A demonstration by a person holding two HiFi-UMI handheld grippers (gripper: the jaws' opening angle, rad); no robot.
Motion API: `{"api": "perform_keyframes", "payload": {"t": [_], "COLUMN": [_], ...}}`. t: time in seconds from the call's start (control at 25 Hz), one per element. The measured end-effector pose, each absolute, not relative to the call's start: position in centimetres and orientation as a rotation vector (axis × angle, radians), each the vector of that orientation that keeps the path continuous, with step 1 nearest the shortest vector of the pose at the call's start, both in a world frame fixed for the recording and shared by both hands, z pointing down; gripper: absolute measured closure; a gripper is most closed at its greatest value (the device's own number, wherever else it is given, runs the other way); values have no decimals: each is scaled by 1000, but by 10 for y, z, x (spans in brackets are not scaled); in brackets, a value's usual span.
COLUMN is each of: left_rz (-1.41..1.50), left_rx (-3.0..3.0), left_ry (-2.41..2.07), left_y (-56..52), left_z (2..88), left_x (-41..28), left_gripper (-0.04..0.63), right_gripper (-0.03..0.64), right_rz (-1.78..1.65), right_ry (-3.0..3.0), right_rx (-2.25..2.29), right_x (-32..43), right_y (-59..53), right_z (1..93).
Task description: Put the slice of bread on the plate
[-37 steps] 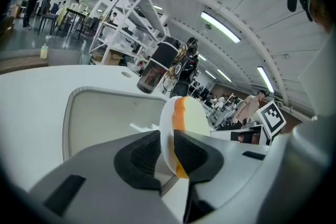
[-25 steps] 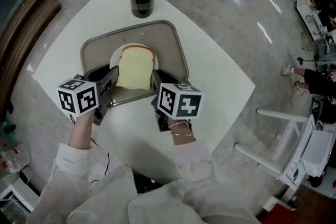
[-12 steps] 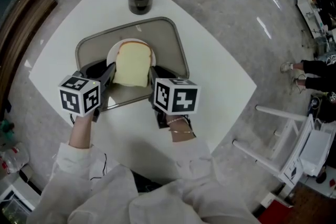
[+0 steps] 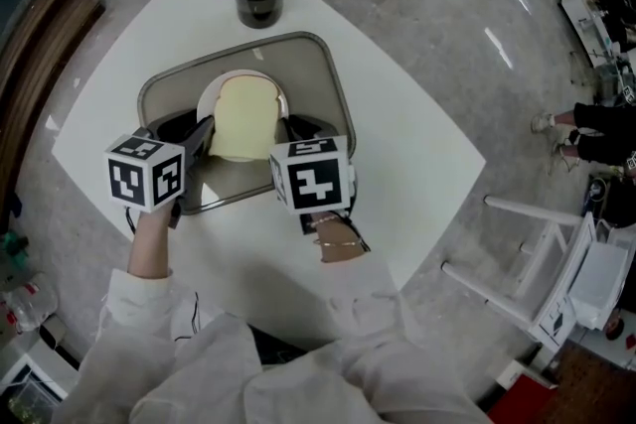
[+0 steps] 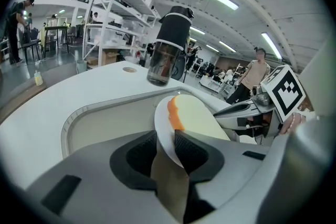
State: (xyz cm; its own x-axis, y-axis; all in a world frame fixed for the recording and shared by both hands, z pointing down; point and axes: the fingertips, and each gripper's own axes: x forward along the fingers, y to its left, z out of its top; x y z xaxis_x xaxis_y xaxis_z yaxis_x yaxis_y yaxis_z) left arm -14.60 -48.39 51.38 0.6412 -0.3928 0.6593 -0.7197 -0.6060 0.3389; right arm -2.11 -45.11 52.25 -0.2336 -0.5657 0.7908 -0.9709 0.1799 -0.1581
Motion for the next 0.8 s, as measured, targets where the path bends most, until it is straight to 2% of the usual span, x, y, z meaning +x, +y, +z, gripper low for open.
{"api": "perform_keyframes", "payload": {"t": [0.6,0.8], "left_rz": [887,863], "left_rx": [2320,2309], "left_ry": [-953,-975], "left_y": [-487,-490], "left_z": [517,517], "left_x": [-152,-157], "left_gripper": [494,495], "right_gripper": [572,572], "right_rz": [792,786], "right_ry": [-1843,-1841], "right_rx": [1442,1441], "right_x": [-21,-21], "right_y": [-451,-451], "right_z": [520,521]}}
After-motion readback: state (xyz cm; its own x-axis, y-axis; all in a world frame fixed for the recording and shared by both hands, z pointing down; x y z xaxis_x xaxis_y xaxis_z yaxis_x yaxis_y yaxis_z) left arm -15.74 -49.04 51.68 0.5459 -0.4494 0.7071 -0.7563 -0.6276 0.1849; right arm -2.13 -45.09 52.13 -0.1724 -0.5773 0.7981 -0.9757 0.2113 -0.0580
